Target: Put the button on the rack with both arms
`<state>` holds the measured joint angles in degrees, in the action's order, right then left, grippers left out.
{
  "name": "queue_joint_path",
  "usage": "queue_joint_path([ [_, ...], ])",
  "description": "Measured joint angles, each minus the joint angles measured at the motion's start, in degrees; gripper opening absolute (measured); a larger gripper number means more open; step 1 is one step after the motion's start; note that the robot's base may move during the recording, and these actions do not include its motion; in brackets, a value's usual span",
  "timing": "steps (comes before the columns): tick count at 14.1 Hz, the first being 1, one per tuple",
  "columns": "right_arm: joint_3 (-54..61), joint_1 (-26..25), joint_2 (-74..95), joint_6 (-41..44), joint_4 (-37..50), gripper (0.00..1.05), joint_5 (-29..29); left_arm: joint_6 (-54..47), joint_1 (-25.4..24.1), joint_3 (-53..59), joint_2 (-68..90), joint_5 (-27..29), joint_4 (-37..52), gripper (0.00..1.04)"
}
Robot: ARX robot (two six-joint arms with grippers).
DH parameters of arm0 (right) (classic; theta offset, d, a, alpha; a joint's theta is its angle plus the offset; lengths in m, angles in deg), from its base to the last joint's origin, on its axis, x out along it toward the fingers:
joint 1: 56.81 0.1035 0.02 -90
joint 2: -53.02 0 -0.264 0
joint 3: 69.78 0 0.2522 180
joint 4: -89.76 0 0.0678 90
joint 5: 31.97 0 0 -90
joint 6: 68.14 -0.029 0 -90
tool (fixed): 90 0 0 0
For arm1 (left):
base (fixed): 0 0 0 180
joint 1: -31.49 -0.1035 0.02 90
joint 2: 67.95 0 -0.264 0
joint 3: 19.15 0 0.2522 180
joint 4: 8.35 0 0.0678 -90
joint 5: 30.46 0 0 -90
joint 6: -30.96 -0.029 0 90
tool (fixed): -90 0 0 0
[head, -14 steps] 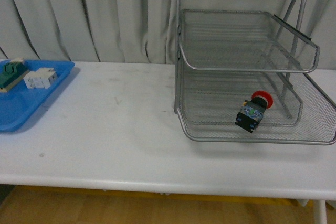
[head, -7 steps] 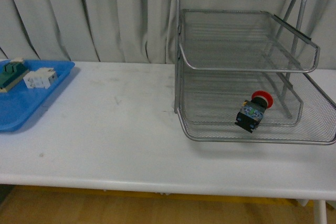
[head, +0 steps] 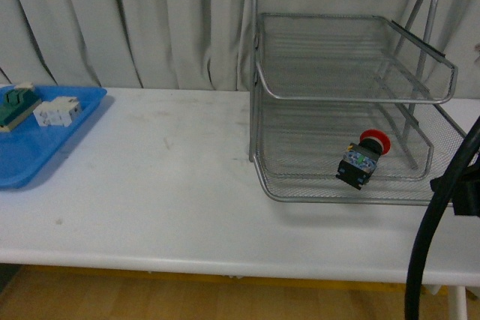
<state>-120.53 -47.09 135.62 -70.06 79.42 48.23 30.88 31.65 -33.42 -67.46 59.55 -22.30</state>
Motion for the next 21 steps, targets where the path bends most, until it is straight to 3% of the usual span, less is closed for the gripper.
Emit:
queue_joint_path([
  [11, -13.99, 2.89, 22.38, -2.71, -2.62, 0.02, 1.29, 0.00, 0.00, 0.00, 0.00, 0.00, 0.00, 0.98],
  [21, -35.28, -3.39, 35.21, 3.74, -5.53, 0.02, 6.88, -0.02, 0.00, 0.00, 0.00, 0.02, 0.02, 0.98],
])
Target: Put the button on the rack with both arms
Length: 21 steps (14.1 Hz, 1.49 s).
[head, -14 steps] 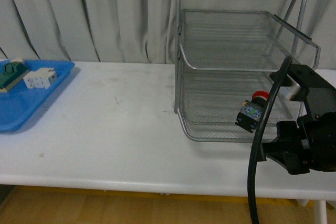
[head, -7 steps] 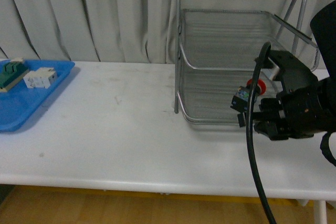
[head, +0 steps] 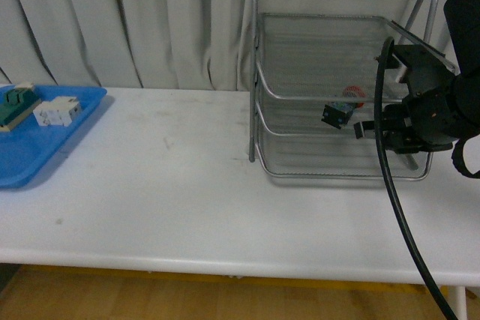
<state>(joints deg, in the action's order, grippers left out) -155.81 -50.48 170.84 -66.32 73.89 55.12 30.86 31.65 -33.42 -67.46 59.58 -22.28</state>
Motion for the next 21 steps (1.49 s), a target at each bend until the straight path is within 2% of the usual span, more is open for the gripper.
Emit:
queue_joint_path([
  [7, 6.88, 1.51, -5.44, 0.35, 1.01, 0.02, -1.70, 0.02, 0.00, 0.00, 0.00, -0.02, -0.02, 0.98],
  [8, 10.58, 1.53, -8.70, 0.07, 1.42, 0.02, -3.41, 0.00, 0.00, 0.00, 0.00, -0.02, -0.02, 0.98],
  [10, 21.20, 1.92, -20.02, -1.81, 5.40, 0.02, -10.93, 0.00, 0.00, 0.00, 0.00, -0.02, -0.02, 0.98],
  [12, 27.41, 1.84, -29.07, -2.89, 7.39, 0.02, -14.51, 0.00, 0.00, 0.00, 0.00, -0.02, -0.02, 0.98],
  [15, 41.27, -4.39, -50.10, -4.74, 9.22, 0.02, -19.91, 0.00, 0.00, 0.00, 0.00, -0.02, -0.02, 0.98],
  [16, 44.78, -6.34, -53.24, -5.14, 15.21, 0.02, -20.02, 0.00, 0.00, 0.00, 0.00, -0.02, -0.02, 0.98],
  [17, 54.49, -6.34, -56.61, -3.39, 35.69, 0.02, -4.68, 0.02, 0.00, 0.00, 0.00, -0.02, 0.02, 0.98],
  [18, 58.12, -6.34, -59.06, -3.04, 40.61, 0.02, 0.02, 0.02, -0.02, 0.00, 0.00, -0.02, -0.04, 0.98],
  [21, 59.36, -6.40, -61.81, -2.78, 42.16, 0.02, 2.45, 0.02, -0.04, 0.00, 0.00, -0.02, -0.02, 0.98],
])
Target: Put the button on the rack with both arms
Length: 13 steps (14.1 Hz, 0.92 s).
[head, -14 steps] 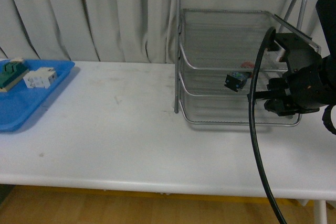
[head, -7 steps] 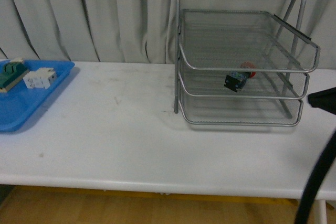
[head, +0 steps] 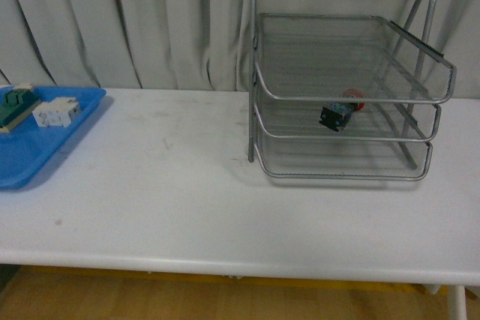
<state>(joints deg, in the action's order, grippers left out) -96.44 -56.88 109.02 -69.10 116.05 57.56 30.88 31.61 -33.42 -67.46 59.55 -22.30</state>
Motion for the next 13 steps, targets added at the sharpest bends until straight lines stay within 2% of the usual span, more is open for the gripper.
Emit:
queue_joint_path([
  [4, 3.37, 0.07, -15.17, 0.59, -10.23, 0.02, 0.39, 0.00, 0.00, 0.00, 0.00, 0.00, 0.00, 0.98],
  [12, 10.58, 0.07, -32.54, 0.59, -18.95, 0.02, 0.42, 0.00, 0.00, 0.00, 0.00, 0.00, 0.00, 0.98],
  [13, 11.67, 0.07, -33.31, 0.57, -17.27, 0.02, 0.44, 0.00, 0.00, 0.00, 0.00, 0.00, 0.00, 0.98],
])
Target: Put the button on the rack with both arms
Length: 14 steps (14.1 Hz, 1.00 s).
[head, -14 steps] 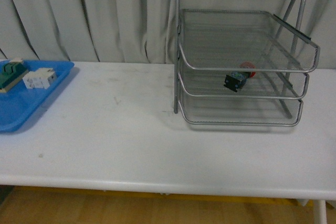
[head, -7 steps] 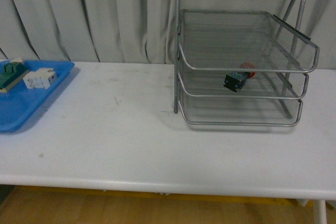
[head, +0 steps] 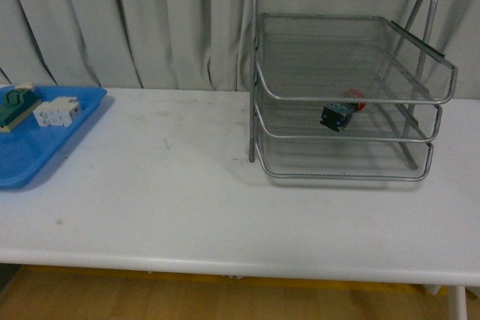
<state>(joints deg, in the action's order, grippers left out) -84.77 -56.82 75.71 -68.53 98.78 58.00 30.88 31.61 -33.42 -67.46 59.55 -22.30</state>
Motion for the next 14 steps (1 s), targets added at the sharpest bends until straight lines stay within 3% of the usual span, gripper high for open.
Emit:
queue_joint_path([
  [8, 0.59, 0.00, -13.94, 0.00, -14.53, 0.02, 0.00, 0.00, 0.00, 0.00, 0.00, 0.00, 0.00, 0.98],
  [9, 0.59, 0.00, -22.45, 0.04, -22.60, 0.02, -0.02, 0.00, 0.00, 0.00, 0.00, 0.00, -0.02, 0.98],
  [14, 0.59, 0.00, -22.51, 0.02, -22.88, 0.02, 0.04, 0.00, 0.00, 0.00, 0.00, 0.00, 0.02, 0.98],
])
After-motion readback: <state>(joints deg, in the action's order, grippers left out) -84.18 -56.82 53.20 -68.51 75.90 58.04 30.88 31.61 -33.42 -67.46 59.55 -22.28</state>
